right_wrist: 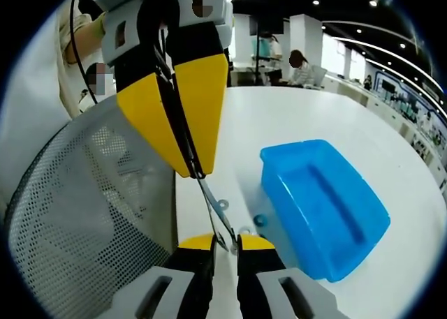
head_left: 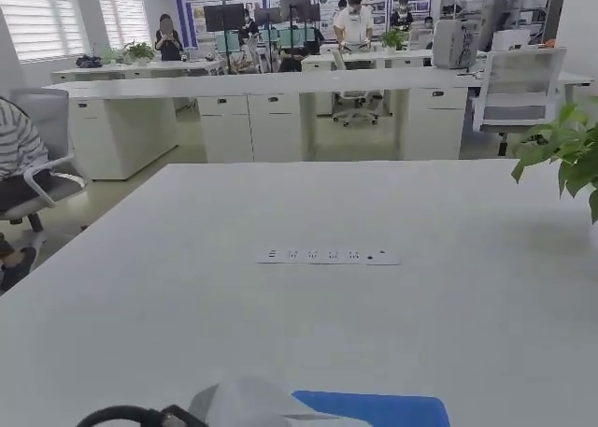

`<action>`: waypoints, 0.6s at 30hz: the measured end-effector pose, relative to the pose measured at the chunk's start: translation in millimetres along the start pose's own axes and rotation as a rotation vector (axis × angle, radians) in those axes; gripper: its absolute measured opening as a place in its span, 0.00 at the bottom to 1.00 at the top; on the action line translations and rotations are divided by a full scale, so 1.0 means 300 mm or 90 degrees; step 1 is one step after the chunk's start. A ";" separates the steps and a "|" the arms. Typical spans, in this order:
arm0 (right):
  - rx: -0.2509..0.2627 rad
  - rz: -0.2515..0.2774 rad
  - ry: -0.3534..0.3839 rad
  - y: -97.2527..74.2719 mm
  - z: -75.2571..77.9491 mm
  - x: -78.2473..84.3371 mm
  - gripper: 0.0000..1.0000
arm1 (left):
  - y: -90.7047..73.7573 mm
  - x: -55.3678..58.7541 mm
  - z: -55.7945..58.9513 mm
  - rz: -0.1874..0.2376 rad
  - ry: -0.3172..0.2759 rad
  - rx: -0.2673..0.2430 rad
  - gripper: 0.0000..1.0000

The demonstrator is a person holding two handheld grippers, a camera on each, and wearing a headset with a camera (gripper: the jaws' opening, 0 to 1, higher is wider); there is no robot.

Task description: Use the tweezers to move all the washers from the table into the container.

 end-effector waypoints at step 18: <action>-0.036 0.032 0.032 -0.014 0.008 -0.057 0.12 | 0.029 -0.001 -0.063 -0.028 -0.050 0.078 0.00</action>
Point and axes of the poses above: the centre of the closed fingertips' face, and the gripper's own axes: y roughly forward along the fingers, z roughly to its right, x roughly out of its underside, the point moved 8 cm from there along -y, roughly backward along the fingers, and after that the axes turned 3 degrees about -z, right-handed, at the moved point
